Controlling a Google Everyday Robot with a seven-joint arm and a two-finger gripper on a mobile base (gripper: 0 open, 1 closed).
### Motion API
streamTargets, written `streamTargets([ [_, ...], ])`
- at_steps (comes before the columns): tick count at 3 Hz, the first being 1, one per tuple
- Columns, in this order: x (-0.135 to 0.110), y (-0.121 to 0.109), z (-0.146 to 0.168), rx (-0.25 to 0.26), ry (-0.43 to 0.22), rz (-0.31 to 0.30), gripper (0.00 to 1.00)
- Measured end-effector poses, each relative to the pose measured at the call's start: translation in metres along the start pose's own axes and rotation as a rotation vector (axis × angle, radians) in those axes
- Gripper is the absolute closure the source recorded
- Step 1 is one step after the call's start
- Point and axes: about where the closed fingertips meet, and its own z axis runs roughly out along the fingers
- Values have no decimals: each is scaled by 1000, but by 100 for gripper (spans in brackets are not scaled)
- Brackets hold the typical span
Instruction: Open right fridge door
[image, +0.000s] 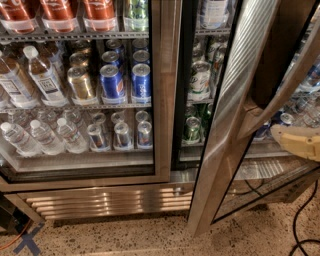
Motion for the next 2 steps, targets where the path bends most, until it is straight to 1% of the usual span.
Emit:
streamTargets([
  [1, 27, -38, -31, 81, -71, 180, 0],
  [2, 45, -78, -58, 184, -123, 314, 0],
])
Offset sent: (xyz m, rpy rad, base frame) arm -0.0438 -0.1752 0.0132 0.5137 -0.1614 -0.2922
